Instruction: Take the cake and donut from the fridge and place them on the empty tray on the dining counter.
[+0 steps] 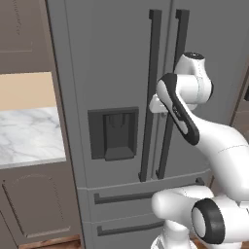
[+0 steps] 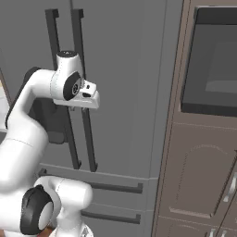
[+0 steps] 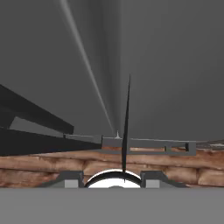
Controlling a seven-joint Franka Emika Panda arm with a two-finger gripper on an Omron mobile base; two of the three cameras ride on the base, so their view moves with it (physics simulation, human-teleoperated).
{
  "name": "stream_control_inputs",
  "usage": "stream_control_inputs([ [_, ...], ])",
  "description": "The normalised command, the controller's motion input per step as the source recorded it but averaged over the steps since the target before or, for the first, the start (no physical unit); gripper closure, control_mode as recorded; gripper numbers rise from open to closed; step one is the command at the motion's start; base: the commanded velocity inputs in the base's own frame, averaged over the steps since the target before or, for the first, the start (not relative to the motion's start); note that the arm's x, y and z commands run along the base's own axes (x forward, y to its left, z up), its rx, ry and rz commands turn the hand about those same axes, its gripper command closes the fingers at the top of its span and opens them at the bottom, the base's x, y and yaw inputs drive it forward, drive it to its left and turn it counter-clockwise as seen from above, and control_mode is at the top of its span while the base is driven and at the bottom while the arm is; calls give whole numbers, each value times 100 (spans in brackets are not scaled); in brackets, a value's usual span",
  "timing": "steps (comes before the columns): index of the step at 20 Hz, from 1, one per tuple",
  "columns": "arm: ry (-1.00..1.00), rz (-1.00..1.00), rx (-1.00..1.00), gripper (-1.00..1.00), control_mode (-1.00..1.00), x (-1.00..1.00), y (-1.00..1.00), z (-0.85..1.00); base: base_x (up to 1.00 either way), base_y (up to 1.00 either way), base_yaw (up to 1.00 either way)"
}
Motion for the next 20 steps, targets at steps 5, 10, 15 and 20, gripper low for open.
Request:
stream_control_inputs([
  [5,-1,0,0,-100,-100,-38,0,-5,0,0,0],
  [10,-20,0,0,-100,-100,-79,0,-22,0,0,0],
  [15,-29,0,0,-100,-100,-70,0,-32,0,0,0],
  [20,-21,0,0,-100,-100,-56,0,-23,0,0,0],
])
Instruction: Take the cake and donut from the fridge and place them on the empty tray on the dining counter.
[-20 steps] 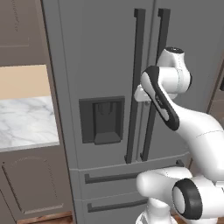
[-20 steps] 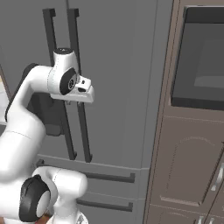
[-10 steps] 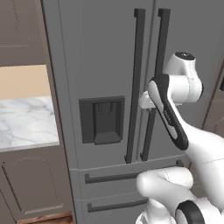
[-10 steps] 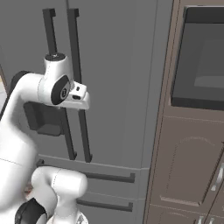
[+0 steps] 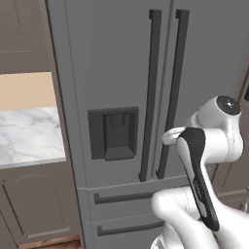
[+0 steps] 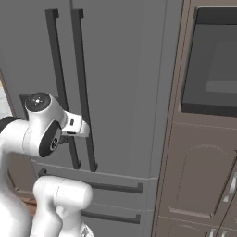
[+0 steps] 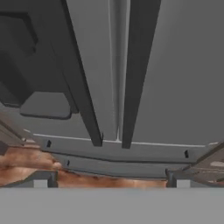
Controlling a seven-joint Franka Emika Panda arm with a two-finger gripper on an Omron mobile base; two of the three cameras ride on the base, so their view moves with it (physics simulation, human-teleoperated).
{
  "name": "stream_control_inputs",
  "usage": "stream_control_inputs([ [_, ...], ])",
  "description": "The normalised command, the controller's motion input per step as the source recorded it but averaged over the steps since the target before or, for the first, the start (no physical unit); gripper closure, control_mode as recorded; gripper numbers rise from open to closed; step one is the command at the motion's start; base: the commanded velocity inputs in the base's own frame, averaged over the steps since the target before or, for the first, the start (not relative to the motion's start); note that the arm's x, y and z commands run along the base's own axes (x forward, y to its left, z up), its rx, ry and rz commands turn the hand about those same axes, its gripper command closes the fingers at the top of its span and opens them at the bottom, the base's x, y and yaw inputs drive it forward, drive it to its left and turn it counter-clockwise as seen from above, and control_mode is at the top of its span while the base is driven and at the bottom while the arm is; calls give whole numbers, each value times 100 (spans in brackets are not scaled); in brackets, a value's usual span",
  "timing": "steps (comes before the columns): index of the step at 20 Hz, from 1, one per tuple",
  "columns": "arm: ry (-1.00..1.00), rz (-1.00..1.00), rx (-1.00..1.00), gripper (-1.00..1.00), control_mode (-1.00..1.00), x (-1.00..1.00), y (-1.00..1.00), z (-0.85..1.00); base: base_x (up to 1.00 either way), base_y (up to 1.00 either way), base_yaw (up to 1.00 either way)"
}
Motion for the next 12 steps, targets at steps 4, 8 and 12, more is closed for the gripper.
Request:
stream_control_inputs([
  [4,-12,0,0,-100,-100,-36,0,-12,0,0,0],
  [8,-7,0,0,-100,-100,-40,0,-7,0,0,0],
  [12,-7,0,0,-100,-100,-36,0,-15,0,0,0],
])
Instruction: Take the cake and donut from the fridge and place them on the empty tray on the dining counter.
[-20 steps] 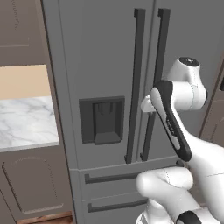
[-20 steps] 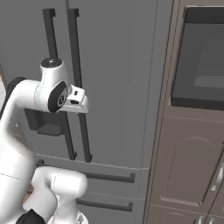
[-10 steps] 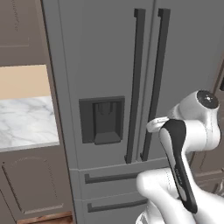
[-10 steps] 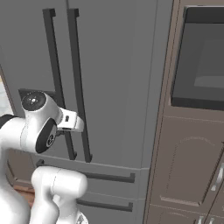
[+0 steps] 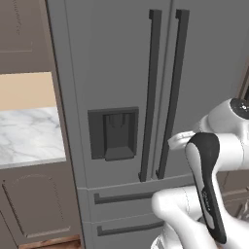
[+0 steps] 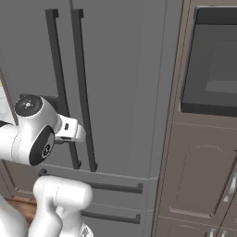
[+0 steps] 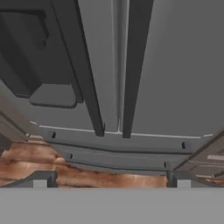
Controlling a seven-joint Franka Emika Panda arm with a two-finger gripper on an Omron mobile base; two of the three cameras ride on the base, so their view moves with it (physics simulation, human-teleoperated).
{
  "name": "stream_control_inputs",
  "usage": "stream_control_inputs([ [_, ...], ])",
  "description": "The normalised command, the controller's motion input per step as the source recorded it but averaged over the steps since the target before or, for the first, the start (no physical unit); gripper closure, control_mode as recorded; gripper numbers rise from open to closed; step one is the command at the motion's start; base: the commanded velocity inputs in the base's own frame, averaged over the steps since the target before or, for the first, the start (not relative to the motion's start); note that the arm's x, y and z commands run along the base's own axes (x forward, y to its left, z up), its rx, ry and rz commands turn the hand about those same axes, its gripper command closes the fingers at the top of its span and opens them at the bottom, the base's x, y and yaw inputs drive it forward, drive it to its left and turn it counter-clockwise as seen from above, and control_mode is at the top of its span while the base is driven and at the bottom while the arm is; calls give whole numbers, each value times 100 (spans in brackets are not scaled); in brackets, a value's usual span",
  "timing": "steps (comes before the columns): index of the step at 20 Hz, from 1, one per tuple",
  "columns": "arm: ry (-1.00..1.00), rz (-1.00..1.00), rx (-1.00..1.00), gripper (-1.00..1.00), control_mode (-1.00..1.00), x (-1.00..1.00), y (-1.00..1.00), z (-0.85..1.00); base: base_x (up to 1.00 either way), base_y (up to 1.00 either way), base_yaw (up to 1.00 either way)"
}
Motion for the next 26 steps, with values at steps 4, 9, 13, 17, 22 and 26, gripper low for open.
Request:
stream_control_inputs([
  [4,0,0,0,-100,100,0,0,0,-45,0,0],
  [9,0,0,0,-100,100,0,0,0,-61,0,0],
  [13,0,0,0,-100,100,0,0,0,-62,0,0],
  [17,0,0,0,-100,100,0,0,0,-51,1,0],
  [22,0,0,0,-100,-100,5,0,0,-10,0,0],
  [26,0,0,6,-100,-100,93,-3,0,0,0,0],
])
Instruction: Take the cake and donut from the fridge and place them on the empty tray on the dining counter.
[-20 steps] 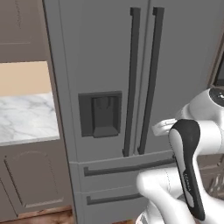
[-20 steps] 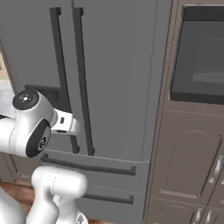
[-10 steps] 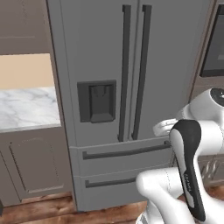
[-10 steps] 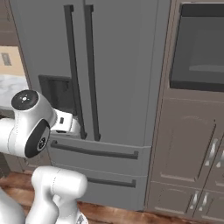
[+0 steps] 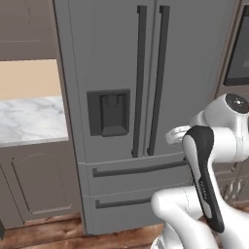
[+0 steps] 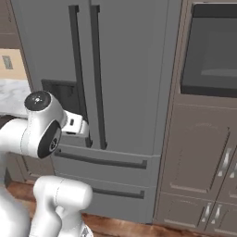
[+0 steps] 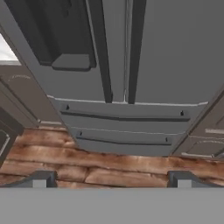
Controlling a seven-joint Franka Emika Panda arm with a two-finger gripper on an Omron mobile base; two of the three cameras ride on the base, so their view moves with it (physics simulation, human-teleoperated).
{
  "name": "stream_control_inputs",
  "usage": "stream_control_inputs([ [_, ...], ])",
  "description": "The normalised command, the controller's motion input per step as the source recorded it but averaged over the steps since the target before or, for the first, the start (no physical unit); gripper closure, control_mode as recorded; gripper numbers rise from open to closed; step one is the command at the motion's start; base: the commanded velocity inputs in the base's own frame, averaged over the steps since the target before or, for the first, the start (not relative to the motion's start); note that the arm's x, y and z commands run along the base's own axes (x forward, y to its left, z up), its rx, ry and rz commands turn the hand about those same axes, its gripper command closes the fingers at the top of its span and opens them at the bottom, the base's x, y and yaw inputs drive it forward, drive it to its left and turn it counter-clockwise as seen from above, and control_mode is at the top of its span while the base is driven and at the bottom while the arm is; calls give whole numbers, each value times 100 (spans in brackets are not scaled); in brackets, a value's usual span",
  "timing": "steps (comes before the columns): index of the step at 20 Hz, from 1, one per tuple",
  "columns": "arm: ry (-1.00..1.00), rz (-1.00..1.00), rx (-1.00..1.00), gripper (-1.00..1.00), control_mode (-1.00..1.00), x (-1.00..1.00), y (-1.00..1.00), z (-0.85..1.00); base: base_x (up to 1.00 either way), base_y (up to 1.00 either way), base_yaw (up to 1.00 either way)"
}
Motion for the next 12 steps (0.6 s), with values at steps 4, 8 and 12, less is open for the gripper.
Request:
stream_control_inputs([
  [4,0,0,9,-100,-100,100,-22,0,0,0,0],
  [8,0,0,8,-100,-100,100,-15,0,0,0,0],
  [12,-6,-6,-1,-100,-100,74,0,-20,0,0,0],
])
